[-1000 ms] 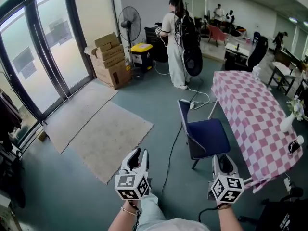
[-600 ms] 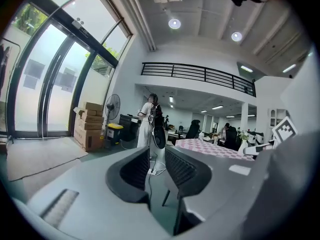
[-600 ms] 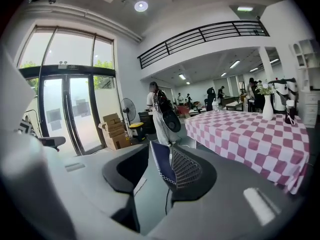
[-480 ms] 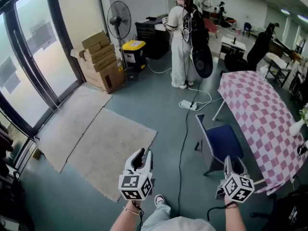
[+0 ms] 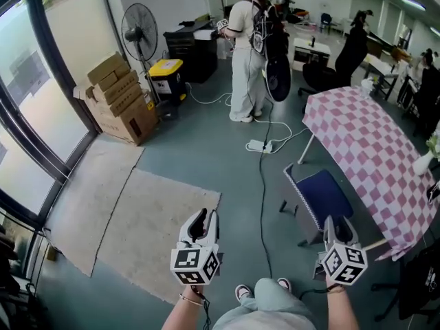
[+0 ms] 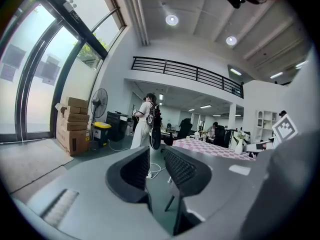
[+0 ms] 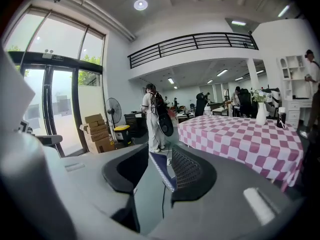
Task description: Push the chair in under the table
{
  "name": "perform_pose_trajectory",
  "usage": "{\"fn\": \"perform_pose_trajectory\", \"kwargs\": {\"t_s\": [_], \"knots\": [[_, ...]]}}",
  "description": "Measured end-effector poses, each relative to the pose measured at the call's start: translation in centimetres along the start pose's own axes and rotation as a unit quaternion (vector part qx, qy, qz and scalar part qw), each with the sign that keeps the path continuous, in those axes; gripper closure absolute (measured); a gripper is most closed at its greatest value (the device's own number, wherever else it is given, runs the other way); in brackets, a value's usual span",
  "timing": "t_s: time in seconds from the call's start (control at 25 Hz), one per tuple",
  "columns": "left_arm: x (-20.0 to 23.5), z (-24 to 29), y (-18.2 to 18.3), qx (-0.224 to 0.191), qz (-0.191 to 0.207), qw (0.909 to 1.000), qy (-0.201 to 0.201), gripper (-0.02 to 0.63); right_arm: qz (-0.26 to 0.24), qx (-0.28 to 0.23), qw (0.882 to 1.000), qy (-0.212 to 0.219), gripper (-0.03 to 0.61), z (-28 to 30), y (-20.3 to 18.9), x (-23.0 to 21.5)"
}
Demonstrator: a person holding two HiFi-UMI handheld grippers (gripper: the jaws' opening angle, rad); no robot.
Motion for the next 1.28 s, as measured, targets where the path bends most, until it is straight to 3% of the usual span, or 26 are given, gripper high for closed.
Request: {"fn": "perform_pose_trajectory", "kwargs": {"t_s": [0.4,0.76,1.04,1.28], "knots": [[1.2,7.3,-0.4,0.006,0.008,0.9986,-0.052,0.517,0.026,-0.022,0.998,-0.057,0.449,4.0,0.4,-1.7],[0.5,19.9,1.0,0.006,0.025,0.9928,-0.117,0.517,0.056,-0.038,0.992,-0.111,0.449,11.1,3.1,-4.0],[-2.1,29.8,4.1,-0.007,0.049,0.9806,-0.19,0.517,0.076,-0.056,0.984,-0.153,0.449,15.5,6.0,-5.9],[-5.3,34.4,6.4,-0.002,0.05,0.9654,-0.256,0.517,0.093,-0.088,0.972,-0.197,0.449,14.4,8.8,-6.0]]}}
Point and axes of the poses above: the fingertips, and each gripper's own axes: z forward along the fingers, x to its left, y out of its top, the point moved 2 cm from there along -z, backward along the fingers, and after that the axes turned 15 degrees about z, right-handed, at the moved point
